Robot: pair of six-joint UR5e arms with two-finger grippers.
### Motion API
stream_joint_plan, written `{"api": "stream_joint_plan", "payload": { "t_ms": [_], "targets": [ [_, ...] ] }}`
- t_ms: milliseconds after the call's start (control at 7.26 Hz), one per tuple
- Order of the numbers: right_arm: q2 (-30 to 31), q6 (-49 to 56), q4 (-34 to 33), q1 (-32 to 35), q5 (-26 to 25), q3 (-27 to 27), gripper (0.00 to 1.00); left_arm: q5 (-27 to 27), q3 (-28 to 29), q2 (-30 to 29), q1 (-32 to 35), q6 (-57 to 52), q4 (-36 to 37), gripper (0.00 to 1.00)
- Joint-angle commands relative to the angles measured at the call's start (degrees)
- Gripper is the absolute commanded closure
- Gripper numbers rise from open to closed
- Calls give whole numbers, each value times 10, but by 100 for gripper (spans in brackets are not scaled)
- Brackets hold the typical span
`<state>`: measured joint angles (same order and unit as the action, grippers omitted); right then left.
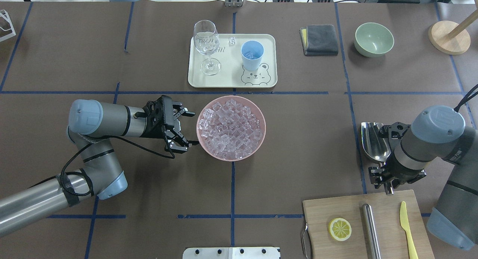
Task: Put ice in cup with scoop
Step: 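Lower the scoop onto the table and open the right gripper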
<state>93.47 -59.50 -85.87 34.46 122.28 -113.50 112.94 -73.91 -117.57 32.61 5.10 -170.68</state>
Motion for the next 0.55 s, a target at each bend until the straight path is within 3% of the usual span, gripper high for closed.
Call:
{"api": "stream_joint_plan", "payload": {
  "t_ms": [0,413],
  "targets": [
    [-10,0,1,1,0,-1,0,0,0,1,0,0,0,0],
    [-65,11,-2,78,-7,-13,0,0,0,1,1,1,0,0]
  ]
}}
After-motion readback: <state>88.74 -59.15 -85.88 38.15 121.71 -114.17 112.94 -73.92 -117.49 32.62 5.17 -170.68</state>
